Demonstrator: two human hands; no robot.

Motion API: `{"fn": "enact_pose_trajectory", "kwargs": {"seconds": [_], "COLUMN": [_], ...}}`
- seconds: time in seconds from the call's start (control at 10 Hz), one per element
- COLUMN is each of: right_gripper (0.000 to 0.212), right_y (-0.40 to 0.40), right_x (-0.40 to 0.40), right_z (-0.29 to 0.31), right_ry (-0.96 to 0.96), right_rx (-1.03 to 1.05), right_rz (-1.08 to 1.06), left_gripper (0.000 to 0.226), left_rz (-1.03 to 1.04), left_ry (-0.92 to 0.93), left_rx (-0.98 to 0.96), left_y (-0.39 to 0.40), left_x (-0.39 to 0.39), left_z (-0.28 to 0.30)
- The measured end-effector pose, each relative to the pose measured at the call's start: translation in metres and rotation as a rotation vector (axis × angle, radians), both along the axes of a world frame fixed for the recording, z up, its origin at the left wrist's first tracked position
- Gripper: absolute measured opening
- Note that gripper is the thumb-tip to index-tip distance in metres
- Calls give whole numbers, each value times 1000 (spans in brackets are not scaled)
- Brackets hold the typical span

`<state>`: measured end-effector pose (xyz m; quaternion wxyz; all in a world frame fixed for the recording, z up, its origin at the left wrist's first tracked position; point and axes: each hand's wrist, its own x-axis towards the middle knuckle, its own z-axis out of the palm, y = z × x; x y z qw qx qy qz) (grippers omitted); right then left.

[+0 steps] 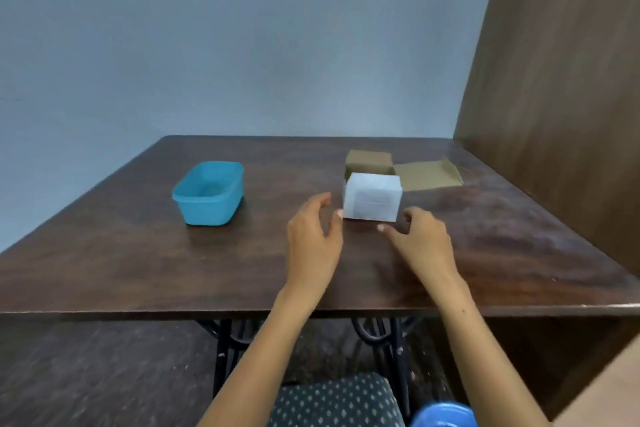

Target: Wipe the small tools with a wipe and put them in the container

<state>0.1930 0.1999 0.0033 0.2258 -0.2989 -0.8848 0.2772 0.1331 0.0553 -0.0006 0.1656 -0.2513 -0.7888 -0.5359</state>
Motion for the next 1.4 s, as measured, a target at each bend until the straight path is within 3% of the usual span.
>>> {"fn": "enact_pose_trajectory", "kwargs": {"seconds": [0.1, 0.3, 0.5, 1.0, 1.2, 1.4], "right_gripper": [47, 52, 48, 45, 39, 50], "right_y": [6, 10, 4, -1, -17, -58], "right_x": [-22, -42, -47, -42, -26, -16], "right_z": [-3, -5, -7, -11, -11, -5], "right_ry": [11, 33, 66, 111, 74, 174], "right_rx": [-79, -122, -150, -128, 48, 176], "right_rz": [7, -15, -5, 22, -81, -4], "left_gripper": [51, 44, 27, 31, 36, 42], "left_rz": [-61, -156, -163, -133, -159, -79], "left_ry": [-181, -326, -299, -258, -203, -188], "left_rx": [-149, -156, -44, 30, 57, 69], "left_y": [10, 30, 43, 35, 26, 2], "left_x": [-16, -26, -30, -24, -20, -23], "left_z": [6, 13, 2, -6, -5, -7]}}
